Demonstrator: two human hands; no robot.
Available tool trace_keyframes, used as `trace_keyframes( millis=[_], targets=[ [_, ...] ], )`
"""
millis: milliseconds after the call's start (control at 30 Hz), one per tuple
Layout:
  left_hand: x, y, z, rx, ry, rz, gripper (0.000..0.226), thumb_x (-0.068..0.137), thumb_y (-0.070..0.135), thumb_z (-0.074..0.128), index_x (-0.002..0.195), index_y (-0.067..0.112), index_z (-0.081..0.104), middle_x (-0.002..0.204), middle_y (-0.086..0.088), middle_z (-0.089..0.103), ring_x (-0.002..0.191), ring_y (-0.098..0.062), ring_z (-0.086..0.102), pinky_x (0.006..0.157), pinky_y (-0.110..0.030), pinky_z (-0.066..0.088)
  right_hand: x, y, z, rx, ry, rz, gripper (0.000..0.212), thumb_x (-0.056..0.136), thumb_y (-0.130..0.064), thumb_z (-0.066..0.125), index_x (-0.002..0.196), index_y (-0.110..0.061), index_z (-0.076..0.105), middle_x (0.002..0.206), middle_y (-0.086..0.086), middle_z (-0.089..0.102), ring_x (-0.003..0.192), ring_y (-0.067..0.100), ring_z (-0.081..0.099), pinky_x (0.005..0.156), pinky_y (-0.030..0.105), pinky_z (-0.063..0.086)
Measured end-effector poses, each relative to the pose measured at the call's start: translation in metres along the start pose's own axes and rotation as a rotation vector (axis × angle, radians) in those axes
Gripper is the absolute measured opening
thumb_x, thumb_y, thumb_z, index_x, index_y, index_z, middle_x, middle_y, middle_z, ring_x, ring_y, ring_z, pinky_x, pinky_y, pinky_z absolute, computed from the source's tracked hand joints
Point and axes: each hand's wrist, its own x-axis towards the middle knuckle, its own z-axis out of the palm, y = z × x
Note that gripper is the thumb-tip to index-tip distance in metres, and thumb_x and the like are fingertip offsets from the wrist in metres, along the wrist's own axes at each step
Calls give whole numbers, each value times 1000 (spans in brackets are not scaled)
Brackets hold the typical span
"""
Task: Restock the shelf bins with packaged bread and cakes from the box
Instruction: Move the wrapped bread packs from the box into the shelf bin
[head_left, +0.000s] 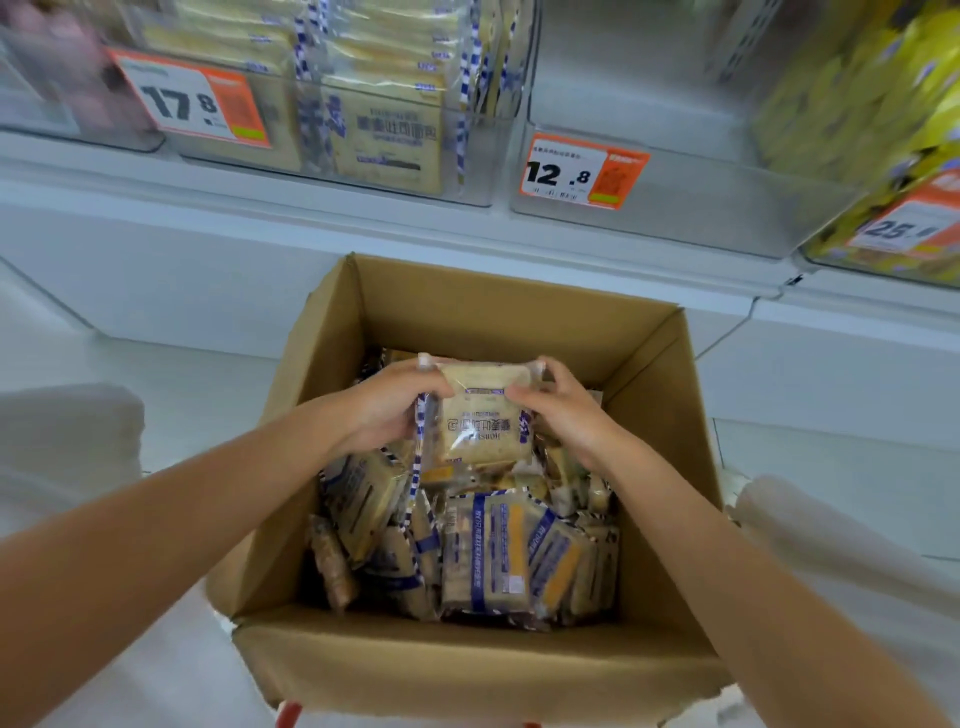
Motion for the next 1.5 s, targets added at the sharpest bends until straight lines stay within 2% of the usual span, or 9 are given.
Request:
trace_keyframes(
  millis=[133, 333, 500, 667, 767, 900, 1167, 1367, 1500],
  targets=[
    [-2, -2, -1, 69, 86, -63, 23, 97, 21, 57, 115, 10, 65, 108, -10, 74, 99, -23, 71, 77, -35, 57, -5, 13, 5, 255, -80, -1, 29, 98, -25, 55, 125, -14, 55, 121, 11, 63, 108, 22, 62, 92, 36, 51],
    [4, -9, -23, -16, 209, -72, 23, 93, 17, 62, 115, 11, 66, 114, -9, 70, 107, -25, 65, 83, -38, 53, -14, 61, 7, -586, -287, 191, 62, 95, -37, 60, 145, -9, 39, 146, 6, 45, 126, 18, 47, 96, 25, 38],
    [-1, -4, -28, 293, 182, 14, 33, 91, 32, 67, 117, 14, 61, 100, -2, 66, 95, -16, 62, 76, -29, 47, -9, 24, 9, -324, 90, -202, 87, 84, -37, 73, 153, -31, 20, 153, -9, 34, 134, 9, 37, 101, 27, 37],
    [-7, 14, -11, 416, 155, 114, 49, 83, 57, 65, 119, 25, 60, 96, 3, 69, 81, -13, 68, 66, -30, 56, -17, -15, 24, -399, -115, -391, 55, 83, -28, 76, 133, -26, 54, 123, -6, 65, 109, 8, 63, 90, 29, 53],
    [-3, 13, -15, 253, 569, 223, 80, 71, 65, 72, 134, 22, 48, 122, 3, 59, 108, -18, 59, 92, -35, 50, -8, -8, 18, 77, 123, -186, 33, 87, -17, 71, 118, -14, 59, 114, 4, 69, 100, 18, 68, 82, 36, 57],
    [-9, -2, -1, 7, 135, -62, 63, 71, 42, 78, 123, 12, 58, 124, -10, 66, 109, -26, 65, 97, -45, 52, -7, 3, 14, 619, -65, 62, 33, 93, -13, 62, 125, -10, 57, 119, 9, 68, 105, 22, 67, 83, 34, 58],
    [0, -6, -21, -83, 430, 37, 21, 84, 16, 74, 105, 14, 69, 95, -6, 75, 79, -14, 72, 59, -25, 56, -1, 77, 10, -729, -180, 104, 73, 86, -49, 67, 144, -13, 41, 143, -1, 46, 131, 22, 45, 104, 30, 38],
    [2, -8, -26, 13, 359, -36, 28, 87, 10, 66, 114, 15, 67, 100, -8, 75, 96, -25, 70, 89, -42, 54, 1, 67, 6, -659, -245, 59, 26, 83, -21, 75, 102, -16, 58, 108, 2, 59, 102, 21, 57, 92, 40, 50],
    [1, -2, -31, 86, 382, -6, 35, 89, 7, 64, 123, 17, 60, 103, -10, 73, 91, -23, 72, 71, -37, 60, -2, 7, -23, -567, 263, -235, 14, 86, -20, 69, 85, -11, 58, 87, 7, 64, 79, 21, 62, 69, 33, 49]
  ],
)
